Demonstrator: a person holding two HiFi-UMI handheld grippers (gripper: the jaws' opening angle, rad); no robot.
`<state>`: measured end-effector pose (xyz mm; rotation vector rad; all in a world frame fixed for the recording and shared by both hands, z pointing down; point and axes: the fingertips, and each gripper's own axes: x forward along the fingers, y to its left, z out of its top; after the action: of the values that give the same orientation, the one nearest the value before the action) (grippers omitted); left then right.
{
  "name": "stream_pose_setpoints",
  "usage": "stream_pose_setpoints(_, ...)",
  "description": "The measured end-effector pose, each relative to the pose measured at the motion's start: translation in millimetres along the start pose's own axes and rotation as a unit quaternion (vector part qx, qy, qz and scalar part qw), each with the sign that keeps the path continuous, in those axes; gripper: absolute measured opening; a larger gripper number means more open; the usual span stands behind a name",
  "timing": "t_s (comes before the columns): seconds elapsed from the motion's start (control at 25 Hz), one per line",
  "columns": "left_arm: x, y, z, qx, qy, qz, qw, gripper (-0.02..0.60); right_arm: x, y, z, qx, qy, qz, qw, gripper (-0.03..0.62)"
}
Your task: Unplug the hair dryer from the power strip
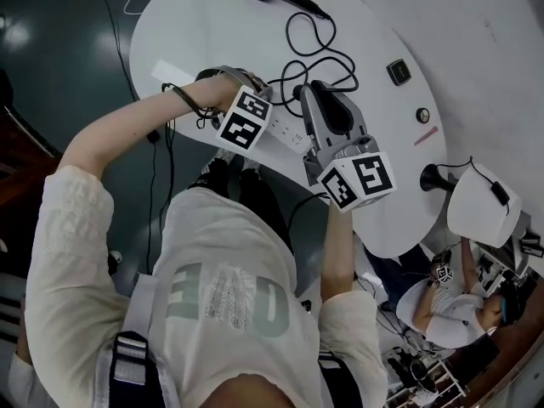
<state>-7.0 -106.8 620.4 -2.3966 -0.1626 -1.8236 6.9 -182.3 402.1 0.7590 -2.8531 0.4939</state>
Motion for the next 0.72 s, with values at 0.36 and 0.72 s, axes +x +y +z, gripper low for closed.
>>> stream_pose_setpoints(0.36, 0, 0, -2, -0.005, -0.003, 0.001, 1.0, 0.265, -1, -73, -114, 0.118, 0.161, -0.068, 0.977, 0.052)
stream_pose_setpoints(0.72, 0, 0, 0, -0.007, -0.012, 0.001, 0.9999, 0.265, -17, -96, -154, 0.098, 0.199, -0.122, 0.967, 0.052)
